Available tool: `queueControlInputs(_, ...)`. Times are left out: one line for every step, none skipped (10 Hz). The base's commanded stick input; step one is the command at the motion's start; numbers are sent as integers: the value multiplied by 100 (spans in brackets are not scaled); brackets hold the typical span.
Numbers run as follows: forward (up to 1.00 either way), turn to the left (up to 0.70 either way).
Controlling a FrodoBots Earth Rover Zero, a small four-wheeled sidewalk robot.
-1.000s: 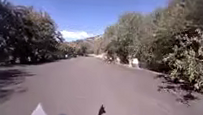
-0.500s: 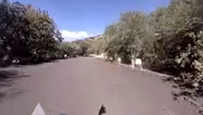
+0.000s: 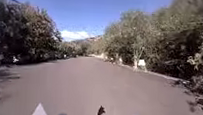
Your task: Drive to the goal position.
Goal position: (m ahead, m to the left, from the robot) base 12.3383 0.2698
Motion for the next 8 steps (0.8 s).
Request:
queueControlInputs(85, 0)
queueControlInputs(85, 0)
queueControlInputs(85, 0)
queueControlInputs(85, 0)
queueControlInputs(85, 0)
queueControlInputs(85, 0)
queueControlInputs(85, 0)
queueControlInputs(85, 8)
